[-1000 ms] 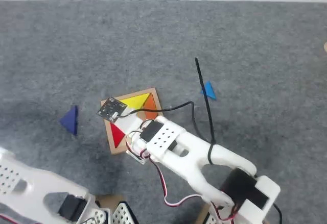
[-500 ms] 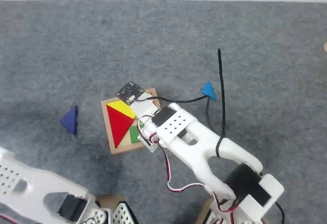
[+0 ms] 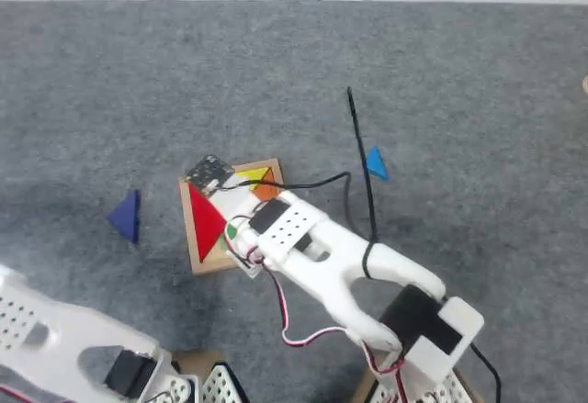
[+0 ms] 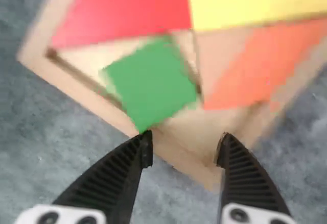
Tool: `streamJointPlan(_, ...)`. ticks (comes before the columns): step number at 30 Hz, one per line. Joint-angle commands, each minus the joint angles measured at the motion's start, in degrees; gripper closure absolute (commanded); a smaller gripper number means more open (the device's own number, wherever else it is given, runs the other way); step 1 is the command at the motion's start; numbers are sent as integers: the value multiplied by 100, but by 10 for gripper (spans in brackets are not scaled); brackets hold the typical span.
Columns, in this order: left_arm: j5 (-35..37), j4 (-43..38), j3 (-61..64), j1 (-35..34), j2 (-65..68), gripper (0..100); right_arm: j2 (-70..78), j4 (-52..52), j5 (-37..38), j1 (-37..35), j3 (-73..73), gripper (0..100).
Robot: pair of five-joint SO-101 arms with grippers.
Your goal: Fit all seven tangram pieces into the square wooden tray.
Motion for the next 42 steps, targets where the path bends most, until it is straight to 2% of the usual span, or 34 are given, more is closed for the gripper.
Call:
streamJointPlan(1,-44,0,-242,26,-88,829,-31,-84,-79,-75,-466,786)
streamJointPlan(10,-44,44,-215,53,-88,829,-57,-66,-79,-75,-651,786)
streamJointPlan(12,-44,123,-224,79,-114,829,-207,215,-70,48,-765,786)
streamJointPlan(15,-62,905,-409,343,-211,829,-804,989,-18,576,-967,786)
streamJointPlan(19,-273,2171,-743,949,-387,829,-2176,1393,457,1332,-466,786)
streamJointPlan(23,-18,2136,-171,1345,-800,831,-3257,1358,958,2448,686,786)
streamJointPlan(26,35,2136,796,1820,-1301,831,-3512,1253,1257,3310,1284,786)
streamJointPlan(28,35,2110,1543,2233,-1697,831,-3442,1138,1486,3609,1477,786)
streamJointPlan(31,123,1829,2615,2892,-2347,831,-3187,804,1371,3811,1635,786)
streamJointPlan(36,730,862,4127,3578,-3358,831,-2923,66,1169,3705,1846,785)
streamJointPlan(42,1125,0,5473,3859,-3719,831,-2941,-875,1160,3609,2699,786)
